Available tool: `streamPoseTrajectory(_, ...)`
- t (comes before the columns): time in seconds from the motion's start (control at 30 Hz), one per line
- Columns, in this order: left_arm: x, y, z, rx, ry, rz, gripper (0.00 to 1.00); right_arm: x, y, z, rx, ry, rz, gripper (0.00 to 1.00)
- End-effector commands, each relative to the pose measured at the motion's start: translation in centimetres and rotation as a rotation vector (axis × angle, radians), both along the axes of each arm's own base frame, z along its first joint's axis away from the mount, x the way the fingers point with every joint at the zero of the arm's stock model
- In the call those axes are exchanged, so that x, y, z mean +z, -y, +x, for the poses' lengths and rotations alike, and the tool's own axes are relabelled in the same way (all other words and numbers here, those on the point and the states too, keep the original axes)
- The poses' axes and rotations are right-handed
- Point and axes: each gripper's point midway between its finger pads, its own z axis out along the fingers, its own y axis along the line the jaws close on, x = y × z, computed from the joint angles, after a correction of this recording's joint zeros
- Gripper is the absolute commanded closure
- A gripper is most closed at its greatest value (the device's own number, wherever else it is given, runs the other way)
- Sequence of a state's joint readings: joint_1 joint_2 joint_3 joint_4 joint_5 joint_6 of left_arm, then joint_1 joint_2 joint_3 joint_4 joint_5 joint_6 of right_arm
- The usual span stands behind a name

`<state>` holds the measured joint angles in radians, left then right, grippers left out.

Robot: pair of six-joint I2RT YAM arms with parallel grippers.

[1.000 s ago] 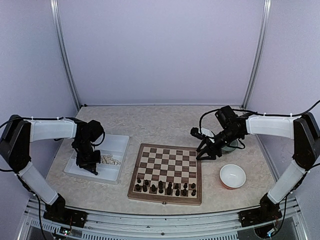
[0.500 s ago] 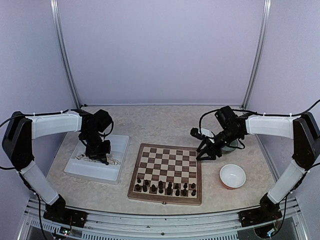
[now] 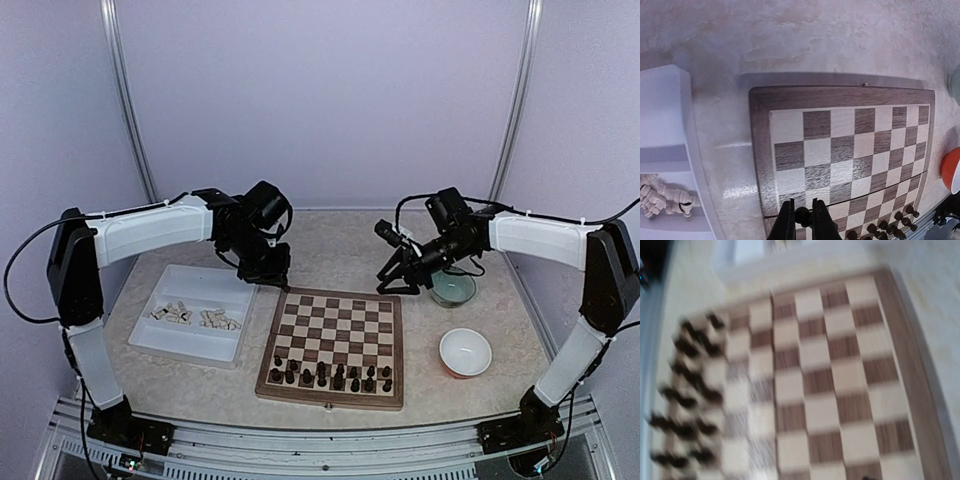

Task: Set up the chess pieces on the board
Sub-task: Pass from the left arm to the right

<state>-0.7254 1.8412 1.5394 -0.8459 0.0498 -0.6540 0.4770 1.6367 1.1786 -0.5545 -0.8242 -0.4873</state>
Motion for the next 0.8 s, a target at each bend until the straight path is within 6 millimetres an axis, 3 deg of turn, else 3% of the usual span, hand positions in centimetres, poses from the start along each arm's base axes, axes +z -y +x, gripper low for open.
streamPoseTrajectory(0.0,-0.2,4.1,0.8,-0.029,0.007,-0.077,1.0,1.9,-3.1,-0.2,0.013,-0.221,0.124,0.48)
streamPoseTrajectory(0.13,-1.2,6.4,0.8,-0.038,-0.024,-0.131,0.99,0.9,-5.4,1.0,-0.028,-0.361,0.123,0.48)
streamPoseTrajectory(0.4,-1.2,7.5,1.1,-0.016,-0.031,-0.185,0.99,-0.1,-9.6,1.6,-0.028,-0.504,0.114,0.48)
streamPoseTrajectory(0.77,0.2,8.4,0.9,-0.014,-0.012,-0.26,0.99,-1.8,-11.6,1.6,-0.028,-0.624,0.11,0.49)
